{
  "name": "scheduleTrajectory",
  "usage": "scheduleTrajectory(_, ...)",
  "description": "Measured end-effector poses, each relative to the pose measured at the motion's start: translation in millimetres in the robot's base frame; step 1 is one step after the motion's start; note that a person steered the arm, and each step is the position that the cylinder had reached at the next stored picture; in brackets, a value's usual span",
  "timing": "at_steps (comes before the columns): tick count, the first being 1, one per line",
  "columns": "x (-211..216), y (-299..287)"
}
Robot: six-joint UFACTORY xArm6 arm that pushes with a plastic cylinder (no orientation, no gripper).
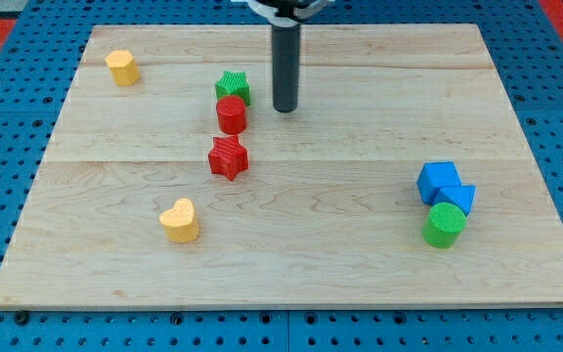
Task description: Slide the red circle right a bit
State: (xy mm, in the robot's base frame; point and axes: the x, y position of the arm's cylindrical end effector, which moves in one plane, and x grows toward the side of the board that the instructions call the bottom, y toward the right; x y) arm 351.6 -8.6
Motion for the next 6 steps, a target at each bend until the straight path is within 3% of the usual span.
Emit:
scheduleTrajectory(1, -31.7, 28.4)
scheduleTrajectory(2, -83.0, -24.6)
scheduleTrajectory(3, -50.3, -116.1)
scheduleTrajectory(4, 28.2, -100.7)
scheduleTrajectory(6, -7.7, -77.8)
